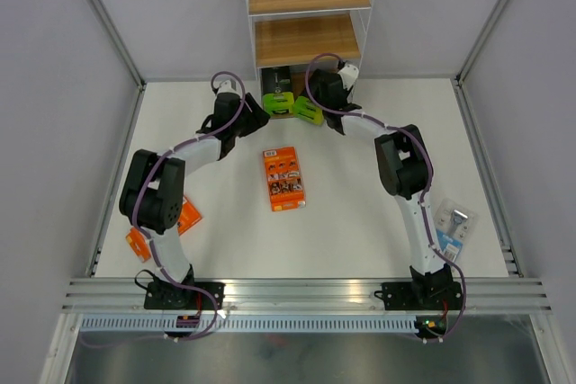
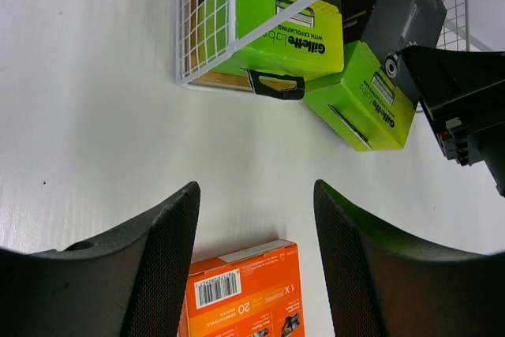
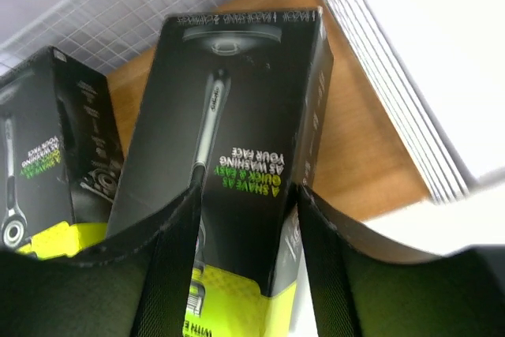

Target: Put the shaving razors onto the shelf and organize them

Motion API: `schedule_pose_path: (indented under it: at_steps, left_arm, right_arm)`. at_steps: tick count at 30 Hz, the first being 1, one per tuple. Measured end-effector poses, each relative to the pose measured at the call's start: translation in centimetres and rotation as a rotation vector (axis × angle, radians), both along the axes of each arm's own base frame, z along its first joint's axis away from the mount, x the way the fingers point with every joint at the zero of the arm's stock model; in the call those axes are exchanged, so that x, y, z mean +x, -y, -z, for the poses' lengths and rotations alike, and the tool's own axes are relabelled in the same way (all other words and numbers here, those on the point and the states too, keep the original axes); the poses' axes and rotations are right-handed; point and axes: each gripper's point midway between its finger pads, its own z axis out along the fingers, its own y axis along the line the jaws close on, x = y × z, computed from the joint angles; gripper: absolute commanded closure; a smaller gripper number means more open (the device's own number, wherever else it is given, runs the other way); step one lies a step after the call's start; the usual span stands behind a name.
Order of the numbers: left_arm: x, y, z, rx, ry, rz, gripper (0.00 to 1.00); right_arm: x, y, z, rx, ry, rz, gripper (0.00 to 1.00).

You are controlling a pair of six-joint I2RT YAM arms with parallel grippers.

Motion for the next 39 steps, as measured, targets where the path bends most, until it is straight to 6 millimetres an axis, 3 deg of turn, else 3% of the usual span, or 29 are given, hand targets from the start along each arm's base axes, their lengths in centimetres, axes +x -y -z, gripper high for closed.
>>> schedule_pose_path:
  at_steps: [8,13,15,24,27,31,33,35,39]
  left_arm:
    - [0.2,-0.3,-0.1,0.003,0.007,0.0,0.36]
    - [0.1,-0.2,-0.1,0.002,0.008,0.014,0.36]
    - [-0.1,-0.2,0.1,0.002,0.004,0.016,0.36]
    - [-1.5,-0.6,0.0,0.001,-0.001,0.02,0.36]
    - [-2.2,-0.8,-0.2,0.0,0.001,0.02,0.36]
    - [-3.5,-1.2,-0.3,0.001,-0.001,0.02,0.36]
    - [-4.0,-1.3,-0.3,0.002,-0.003,0.02,0.36]
    - [-4.3,-1.5,-0.3,0.003,-0.007,0.018,0.36]
    - [-4.7,-1.7,-0.2,0.007,-0.009,0.013,0.36]
  right_arm:
    - [1.2,-1.1,-0.1,-0.062,0.035,-0.143,0.37]
    - [1.1,-2.0,0.0,-0.106,0.03,-0.222,0.15]
    - [0.7,-2.1,0.2,-0.104,0.015,-0.236,0.12]
    - [-5.4,-2.2,0.0,-0.02,-0.096,-0.305,0.09]
    - [-6.9,-2.4,-1.3,0.001,-0.098,-0.323,0.18]
    - [-8.9,-4.0,-3.1,0.064,-0.087,-0.371,0.36]
    - [-10.1,-5.0,-3.4,0.118,-0.088,-0.388,0.35]
    - [-11.1,-6.2,-3.0,0.178,-0.105,-0.386,0.27]
    - [-12.7,-8.2,-2.0,0.311,-0.14,-0.354,0.27]
